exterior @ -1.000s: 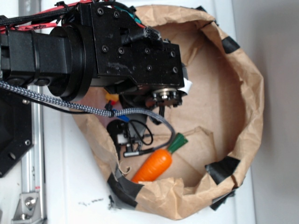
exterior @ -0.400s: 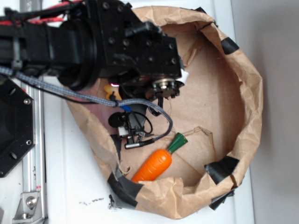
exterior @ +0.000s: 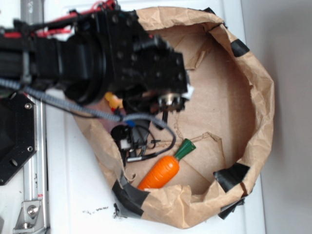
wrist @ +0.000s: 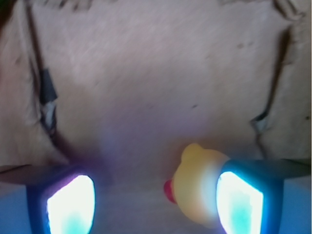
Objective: Grab the yellow duck.
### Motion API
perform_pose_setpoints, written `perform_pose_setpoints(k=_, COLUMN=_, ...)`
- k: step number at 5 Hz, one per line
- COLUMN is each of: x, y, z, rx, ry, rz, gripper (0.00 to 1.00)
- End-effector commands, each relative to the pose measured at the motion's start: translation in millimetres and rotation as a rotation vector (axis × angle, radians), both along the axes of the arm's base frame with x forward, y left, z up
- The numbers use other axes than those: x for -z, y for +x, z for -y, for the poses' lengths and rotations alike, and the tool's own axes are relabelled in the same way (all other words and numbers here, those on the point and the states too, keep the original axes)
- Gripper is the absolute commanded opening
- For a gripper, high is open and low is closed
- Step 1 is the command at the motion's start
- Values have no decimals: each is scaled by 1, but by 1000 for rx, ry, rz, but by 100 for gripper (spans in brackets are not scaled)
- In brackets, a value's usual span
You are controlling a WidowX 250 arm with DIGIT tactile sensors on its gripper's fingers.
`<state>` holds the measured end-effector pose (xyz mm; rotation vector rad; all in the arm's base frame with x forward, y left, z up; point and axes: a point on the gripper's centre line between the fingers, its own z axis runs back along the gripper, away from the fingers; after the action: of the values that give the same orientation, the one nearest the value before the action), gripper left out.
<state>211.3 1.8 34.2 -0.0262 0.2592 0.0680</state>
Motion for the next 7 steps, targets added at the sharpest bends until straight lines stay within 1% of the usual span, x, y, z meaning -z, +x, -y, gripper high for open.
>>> perform_pose_setpoints(k=1, x=10, y=-1, z=-11, rx=-14, ry=33, rz=7, gripper=100)
perform_pose_setpoints(k=2, x=12, y=1, z=-35, rx=-73, ry=61, rz=9, gripper=100)
perform_pose_setpoints(k=3, x=12, y=-1, z=-54, rx=-123, ry=82, rz=10, gripper=100)
perform_pose_setpoints(k=6, x=5, y=-7, z=-51, rx=-105, ry=97, rz=17, gripper=100)
perform_pose_setpoints(k=7, x=7, y=-8, z=-50, rx=-101, ry=77, rz=17, gripper=91)
